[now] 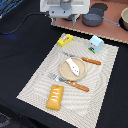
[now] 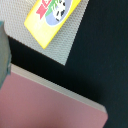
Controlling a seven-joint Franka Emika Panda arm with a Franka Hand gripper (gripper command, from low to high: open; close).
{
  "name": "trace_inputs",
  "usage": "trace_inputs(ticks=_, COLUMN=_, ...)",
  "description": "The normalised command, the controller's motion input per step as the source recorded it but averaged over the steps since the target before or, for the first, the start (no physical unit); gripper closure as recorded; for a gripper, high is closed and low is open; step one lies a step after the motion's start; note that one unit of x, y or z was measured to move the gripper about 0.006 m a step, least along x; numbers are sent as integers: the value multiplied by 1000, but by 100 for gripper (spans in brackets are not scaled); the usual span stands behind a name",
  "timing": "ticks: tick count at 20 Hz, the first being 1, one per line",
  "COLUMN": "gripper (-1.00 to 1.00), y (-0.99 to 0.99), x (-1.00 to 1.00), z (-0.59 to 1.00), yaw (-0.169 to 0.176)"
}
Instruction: Interact with the objects in diverse but meaningful ways.
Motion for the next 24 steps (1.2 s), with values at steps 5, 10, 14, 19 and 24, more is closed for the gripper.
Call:
trace_inputs(ticks=5, gripper=-100, y=-1, x=295, z=2, yaw=-128)
trace_inputs(ticks=10, gripper=-100, y=0, x=243, z=-186, yaw=-120)
trace_inputs(ticks=14, gripper=-100, y=0, x=109, z=-321, yaw=-122)
trace_inputs(ticks=19, gripper=-100, y=2, x=0, z=-321, yaw=-95)
trace_inputs(ticks=24, gripper=-100, y=35, x=0, z=-269, yaw=-73)
